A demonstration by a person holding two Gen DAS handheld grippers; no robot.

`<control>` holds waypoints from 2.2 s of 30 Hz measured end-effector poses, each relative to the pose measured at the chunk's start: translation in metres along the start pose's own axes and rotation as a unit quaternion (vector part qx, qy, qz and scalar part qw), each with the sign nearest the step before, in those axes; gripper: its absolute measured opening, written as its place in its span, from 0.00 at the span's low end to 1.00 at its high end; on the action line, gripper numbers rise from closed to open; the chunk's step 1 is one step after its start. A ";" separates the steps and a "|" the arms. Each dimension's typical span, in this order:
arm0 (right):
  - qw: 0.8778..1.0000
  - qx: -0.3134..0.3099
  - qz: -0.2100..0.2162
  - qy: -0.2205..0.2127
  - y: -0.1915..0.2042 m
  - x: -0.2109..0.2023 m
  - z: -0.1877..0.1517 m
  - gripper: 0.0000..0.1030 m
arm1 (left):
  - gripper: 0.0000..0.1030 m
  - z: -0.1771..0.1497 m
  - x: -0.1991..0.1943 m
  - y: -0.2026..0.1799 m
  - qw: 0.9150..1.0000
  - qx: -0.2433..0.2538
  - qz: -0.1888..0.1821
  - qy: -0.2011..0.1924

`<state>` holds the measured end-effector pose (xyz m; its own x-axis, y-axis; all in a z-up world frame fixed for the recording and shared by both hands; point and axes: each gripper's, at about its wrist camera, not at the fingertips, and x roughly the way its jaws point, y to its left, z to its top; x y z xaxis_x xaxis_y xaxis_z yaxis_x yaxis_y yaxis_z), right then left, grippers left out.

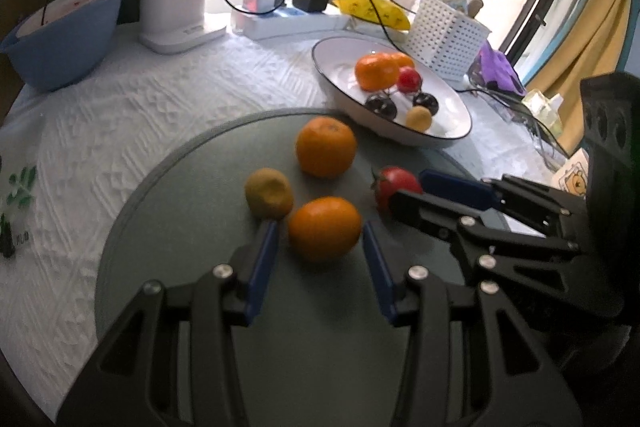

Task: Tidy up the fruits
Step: 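Grasp the red tomato with the right tool while the left tool grasps an orange, then carry the tomato and orange into the white bowl and open both tools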

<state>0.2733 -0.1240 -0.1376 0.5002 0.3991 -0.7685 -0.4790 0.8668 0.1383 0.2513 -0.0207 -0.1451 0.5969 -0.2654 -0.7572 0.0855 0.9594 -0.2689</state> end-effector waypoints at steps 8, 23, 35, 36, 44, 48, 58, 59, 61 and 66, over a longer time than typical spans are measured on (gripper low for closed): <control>1.000 0.005 0.016 0.004 -0.003 0.008 0.003 0.38 | 0.44 0.002 0.001 0.002 1.000 -0.001 -0.002 -0.006; 1.000 0.009 -0.002 -0.011 -0.009 -0.010 -0.004 0.31 | 0.36 -0.003 -0.009 -0.004 1.000 -0.001 -0.003 -0.016; 0.999 0.011 -0.011 -0.035 -0.007 -0.036 -0.011 0.31 | 0.36 -0.006 -0.030 -0.017 0.999 0.012 0.000 -0.034; 0.999 0.011 -0.012 -0.040 -0.008 -0.040 -0.011 0.31 | 0.36 -0.006 -0.032 -0.019 0.999 0.014 0.001 -0.036; 0.998 0.013 -0.019 -0.064 -0.016 -0.066 -0.015 0.31 | 0.36 -0.005 -0.048 -0.038 0.998 0.034 0.009 -0.057; 0.997 0.016 -0.026 -0.076 -0.022 -0.078 -0.017 0.31 | 0.36 -0.002 -0.054 -0.046 0.997 0.042 0.009 -0.067; 0.994 0.025 -0.042 -0.102 -0.038 -0.100 -0.015 0.31 | 0.36 0.010 -0.063 -0.062 0.994 0.062 0.007 -0.086; 0.993 0.026 -0.044 -0.104 -0.041 -0.102 -0.015 0.31 | 0.36 0.012 -0.064 -0.063 0.994 0.064 0.007 -0.087; 0.993 0.027 -0.047 -0.106 -0.044 -0.103 -0.013 0.31 | 0.36 0.016 -0.064 -0.065 0.994 0.066 0.006 -0.089; 0.992 0.029 -0.053 -0.111 -0.052 -0.103 -0.006 0.31 | 0.36 0.025 -0.061 -0.067 0.993 0.071 0.003 -0.092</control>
<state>0.2423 -0.2124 -0.0698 0.6950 0.3554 -0.6251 -0.3762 0.9206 0.1050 0.2285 -0.0664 -0.0659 0.7327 -0.2499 -0.6330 0.1845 0.9683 -0.1687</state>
